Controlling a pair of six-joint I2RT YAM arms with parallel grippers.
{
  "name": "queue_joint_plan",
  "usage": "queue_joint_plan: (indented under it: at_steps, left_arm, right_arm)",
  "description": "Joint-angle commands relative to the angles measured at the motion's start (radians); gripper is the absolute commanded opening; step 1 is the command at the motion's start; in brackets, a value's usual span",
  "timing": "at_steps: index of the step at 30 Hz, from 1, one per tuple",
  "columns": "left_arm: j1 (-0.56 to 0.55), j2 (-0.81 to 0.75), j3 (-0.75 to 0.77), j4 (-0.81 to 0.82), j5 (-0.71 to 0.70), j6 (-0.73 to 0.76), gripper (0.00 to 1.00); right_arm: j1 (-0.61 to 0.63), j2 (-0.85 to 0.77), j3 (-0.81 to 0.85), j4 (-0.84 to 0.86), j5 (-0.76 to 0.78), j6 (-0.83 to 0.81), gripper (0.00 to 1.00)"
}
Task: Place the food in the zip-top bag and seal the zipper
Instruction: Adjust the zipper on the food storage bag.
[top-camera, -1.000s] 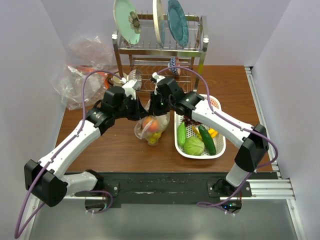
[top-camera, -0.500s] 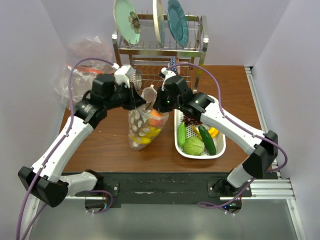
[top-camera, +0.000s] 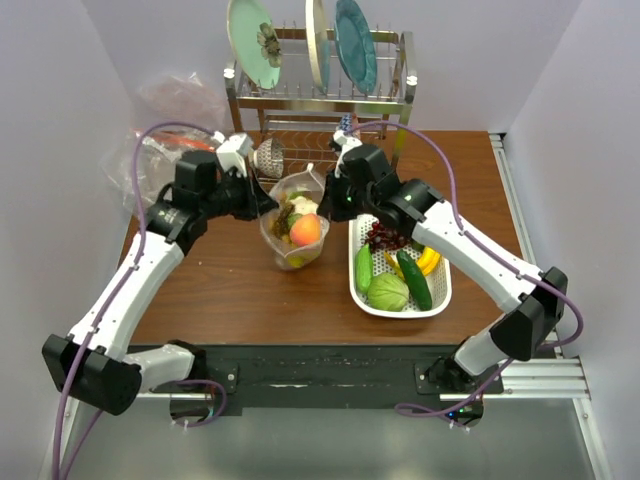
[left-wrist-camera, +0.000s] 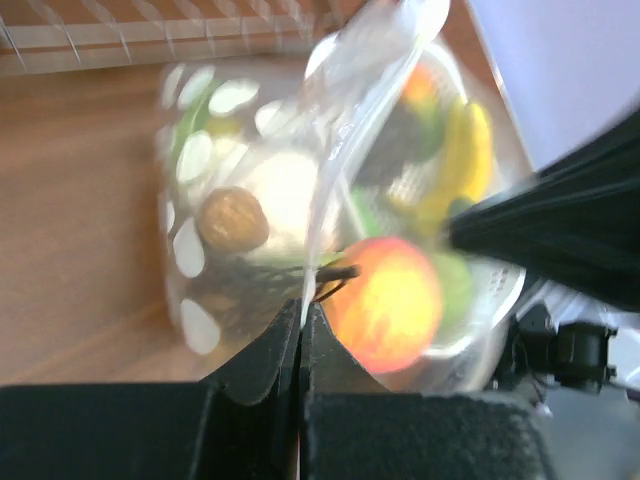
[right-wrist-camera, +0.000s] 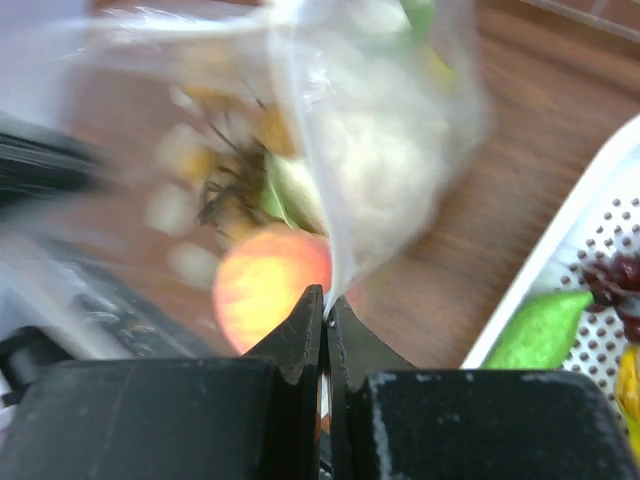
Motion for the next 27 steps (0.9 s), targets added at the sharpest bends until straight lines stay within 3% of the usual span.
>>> queue_joint_plan:
  at_steps: [1, 5, 9, 15, 27]
  left_arm:
    - [0.001, 0.016, -0.131, 0.126, 0.104, -0.037, 0.0]
    - [0.006, 0.01, 0.032, 0.022, 0.047, 0.012, 0.0]
    - [0.009, 0.023, 0.19, -0.065, 0.042, 0.041, 0.01]
    - [0.009, 0.033, 0.036, 0.023, 0.15, 0.009, 0.0]
    - [0.009, 0.047, 0.058, 0.0, 0.124, 0.049, 0.0]
  right_arm:
    - [0.002, -0.047, 0.151, 0.025, -0.086, -0.022, 0.0]
    - [-0.006, -0.063, 0.041, -0.022, 0.026, -0.065, 0.0]
    - [-0.036, -0.064, -0.068, -0.01, 0.003, -0.056, 0.0]
    - [-0.039, -0.095, -0.007, 0.022, -0.058, -0.03, 0.0]
    - [-0.036, -0.05, -0.033, 0.074, -0.191, 0.01, 0.0]
